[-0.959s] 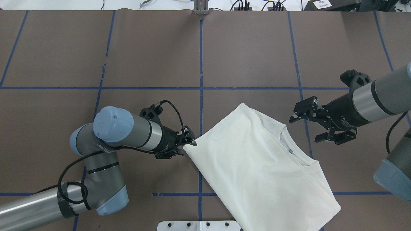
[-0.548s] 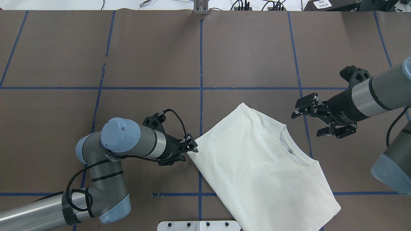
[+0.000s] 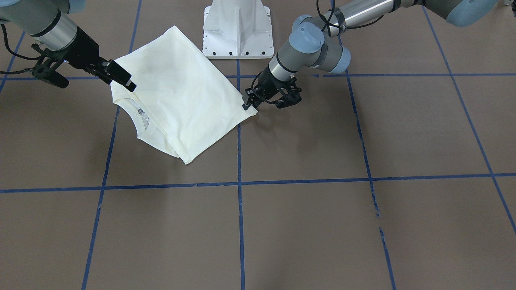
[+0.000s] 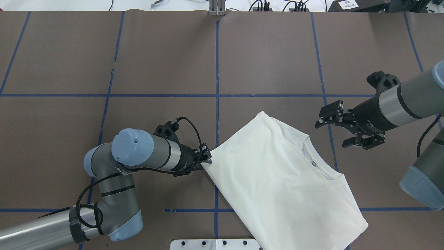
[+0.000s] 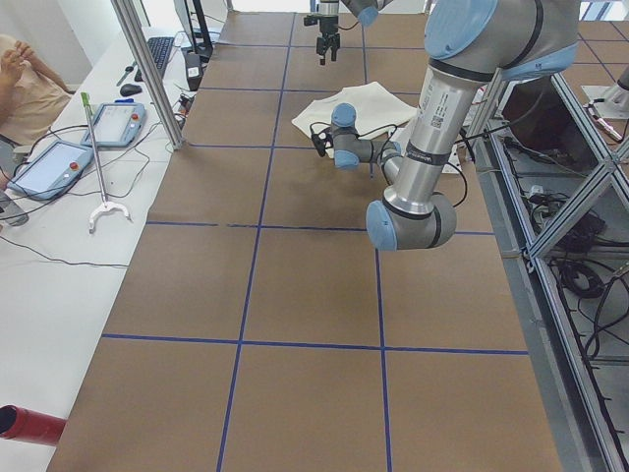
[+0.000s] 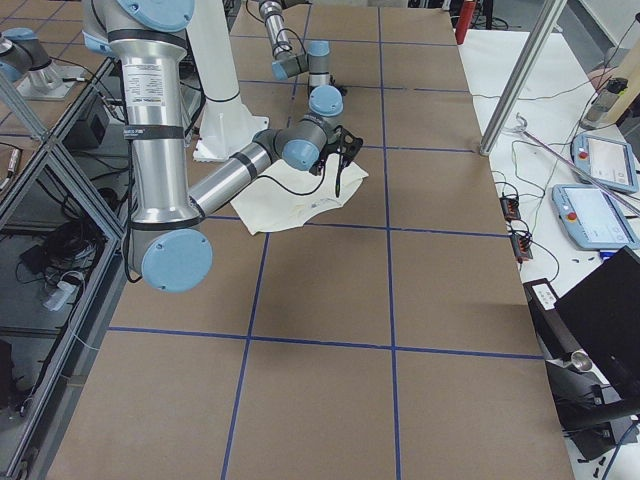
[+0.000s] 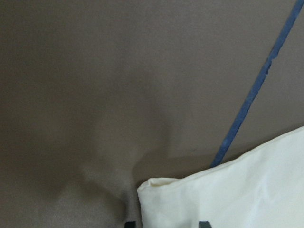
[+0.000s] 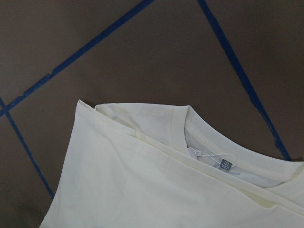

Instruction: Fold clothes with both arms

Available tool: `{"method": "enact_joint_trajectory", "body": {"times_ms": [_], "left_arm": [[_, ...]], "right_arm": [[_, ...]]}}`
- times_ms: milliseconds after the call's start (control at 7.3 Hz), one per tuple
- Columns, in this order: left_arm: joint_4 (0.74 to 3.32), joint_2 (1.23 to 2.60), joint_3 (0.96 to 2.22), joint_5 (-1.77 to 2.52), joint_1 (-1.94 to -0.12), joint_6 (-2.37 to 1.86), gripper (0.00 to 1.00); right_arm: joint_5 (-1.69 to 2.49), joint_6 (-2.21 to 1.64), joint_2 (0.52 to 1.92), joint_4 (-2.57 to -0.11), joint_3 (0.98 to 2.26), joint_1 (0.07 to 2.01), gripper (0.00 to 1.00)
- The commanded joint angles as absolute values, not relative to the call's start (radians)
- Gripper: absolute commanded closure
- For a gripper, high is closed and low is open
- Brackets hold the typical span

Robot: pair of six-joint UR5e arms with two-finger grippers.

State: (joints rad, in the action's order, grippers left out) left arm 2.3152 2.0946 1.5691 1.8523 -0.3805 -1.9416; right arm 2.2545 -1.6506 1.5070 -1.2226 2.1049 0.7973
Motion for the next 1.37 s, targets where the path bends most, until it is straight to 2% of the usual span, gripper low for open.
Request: {"method": "enact_joint_trajectory", "body": {"times_ms": [0, 411, 685, 822, 959, 1096, 1232], "left_arm": [[2.315, 2.092, 1.568, 1.827, -0.380, -1.939, 1.00], [2.267, 2.104, 1.574, 1.821, -0.472, -1.836, 1.00], [2.279, 2.152, 1.493, 1.824, -0.640, -1.677, 1.00], [2.292, 2.293, 1.309, 1.824, -0.710, -1.655, 1.00], [2.415, 2.410, 1.087, 1.803, -0.751, -1.654, 1.00], [2.544, 2.439, 0.965, 1.751, -0.767, -1.648, 1.00], [2.545, 2.439, 0.969, 1.755, -0.781, -1.611, 0.64]], "right_arm": [[2.252, -1.651, 1.502, -1.223, 2.105, 0.796, 0.00], [2.249, -1.657, 1.499, -1.221, 2.105, 0.795, 0.00], [2.211, -1.663, 1.439, -1.220, 2.100, 0.789, 0.00], [2.204, -1.664, 1.384, -1.220, 2.071, 0.766, 0.00], [2.195, -1.667, 1.334, -1.221, 2.047, 0.746, 0.00], [2.197, -1.667, 1.325, -1.220, 2.045, 0.742, 0.00], [2.195, -1.667, 1.324, -1.220, 2.045, 0.736, 0.00]]}}
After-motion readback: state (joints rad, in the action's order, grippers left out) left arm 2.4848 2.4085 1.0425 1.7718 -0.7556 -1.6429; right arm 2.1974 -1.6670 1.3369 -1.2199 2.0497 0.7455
